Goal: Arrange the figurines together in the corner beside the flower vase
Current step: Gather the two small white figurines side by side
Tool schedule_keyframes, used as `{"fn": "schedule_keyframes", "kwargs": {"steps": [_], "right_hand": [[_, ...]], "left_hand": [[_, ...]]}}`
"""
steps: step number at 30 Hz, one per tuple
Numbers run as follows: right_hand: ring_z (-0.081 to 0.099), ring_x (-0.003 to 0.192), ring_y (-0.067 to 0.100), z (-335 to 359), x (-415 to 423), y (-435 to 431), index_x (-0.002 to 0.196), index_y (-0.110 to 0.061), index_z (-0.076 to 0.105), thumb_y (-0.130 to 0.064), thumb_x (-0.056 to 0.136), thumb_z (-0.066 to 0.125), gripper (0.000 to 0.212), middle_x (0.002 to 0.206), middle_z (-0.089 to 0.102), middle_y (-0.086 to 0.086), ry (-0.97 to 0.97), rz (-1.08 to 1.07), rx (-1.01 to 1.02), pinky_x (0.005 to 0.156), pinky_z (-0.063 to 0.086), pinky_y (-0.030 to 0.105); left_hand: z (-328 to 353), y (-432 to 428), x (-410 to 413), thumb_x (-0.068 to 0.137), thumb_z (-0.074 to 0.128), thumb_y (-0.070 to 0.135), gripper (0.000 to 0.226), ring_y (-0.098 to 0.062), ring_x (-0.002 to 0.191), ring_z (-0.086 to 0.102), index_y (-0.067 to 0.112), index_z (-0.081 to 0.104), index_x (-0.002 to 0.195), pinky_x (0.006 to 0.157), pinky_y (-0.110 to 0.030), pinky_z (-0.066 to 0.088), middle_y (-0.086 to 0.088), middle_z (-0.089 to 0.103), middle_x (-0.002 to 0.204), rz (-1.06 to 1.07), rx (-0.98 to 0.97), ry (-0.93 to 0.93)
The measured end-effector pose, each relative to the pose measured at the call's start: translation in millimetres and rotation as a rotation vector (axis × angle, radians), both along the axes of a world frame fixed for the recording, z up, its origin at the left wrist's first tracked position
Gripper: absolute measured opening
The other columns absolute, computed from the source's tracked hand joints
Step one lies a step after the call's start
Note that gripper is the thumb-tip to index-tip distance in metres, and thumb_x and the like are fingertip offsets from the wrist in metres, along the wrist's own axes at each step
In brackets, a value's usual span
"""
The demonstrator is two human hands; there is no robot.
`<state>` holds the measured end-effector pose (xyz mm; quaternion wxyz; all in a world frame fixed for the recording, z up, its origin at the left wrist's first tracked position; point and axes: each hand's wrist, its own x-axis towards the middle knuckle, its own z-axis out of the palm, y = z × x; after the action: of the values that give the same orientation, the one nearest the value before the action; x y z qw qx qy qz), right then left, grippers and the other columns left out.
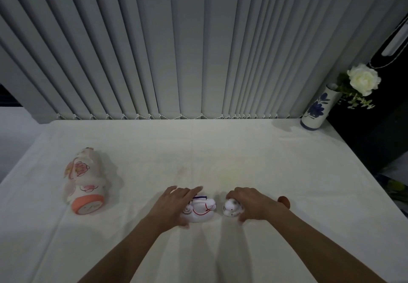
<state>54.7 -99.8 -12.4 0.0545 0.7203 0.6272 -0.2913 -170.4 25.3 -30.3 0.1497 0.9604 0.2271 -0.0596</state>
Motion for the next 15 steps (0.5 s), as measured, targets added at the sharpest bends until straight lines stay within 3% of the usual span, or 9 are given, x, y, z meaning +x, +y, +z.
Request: {"fn": "schedule_keyframes", "kwargs": {"steps": [5, 10, 15], "right_hand": [[0.049, 0.118, 0.021, 9.6, 4.1, -0.4, 0.138, -0.025, 0.035, -0.046, 0.065, 0.079, 0.088, 0.128, 0.049, 0.003, 0.088, -0.034, -0.001, 0.094, 0.039, 0.030], [0.046, 0.125, 0.015, 30.1, 6.8, 17.5, 0.140, -0.031, 0.032, -0.064, 0.076, 0.057, 0.076, 0.137, 0.046, -0.001, 0.130, -0.069, 0.068, 0.104, 0.037, 0.031], [0.047, 0.123, 0.015, 42.1, -2.2, 56.3, 0.140, -0.029, 0.033, -0.069, 0.077, 0.047, 0.075, 0.139, 0.046, 0.000, 0.137, -0.065, 0.100, 0.104, 0.039, 0.032]], "left_hand": [[7.2, 1.6, -6.7, 0.055, 0.076, 0.060, 0.116, -0.009, 0.130, 0.039, 0.032, 0.010, 0.147, 0.116, -0.029, 0.014, 0.012, 0.042, 0.141, 0.030, -0.075, -0.037], [19.2, 8.7, -25.2, 0.062, 0.058, 0.074, 0.106, -0.009, 0.134, 0.036, 0.028, 0.013, 0.147, 0.118, -0.030, 0.014, 0.007, 0.038, 0.146, 0.136, -0.072, -0.188], [34.1, 23.5, -59.7, 0.061, 0.020, 0.088, 0.108, -0.013, 0.137, 0.035, 0.022, 0.021, 0.147, 0.118, -0.032, 0.017, 0.004, 0.035, 0.151, 0.324, -0.015, -0.311]]}}
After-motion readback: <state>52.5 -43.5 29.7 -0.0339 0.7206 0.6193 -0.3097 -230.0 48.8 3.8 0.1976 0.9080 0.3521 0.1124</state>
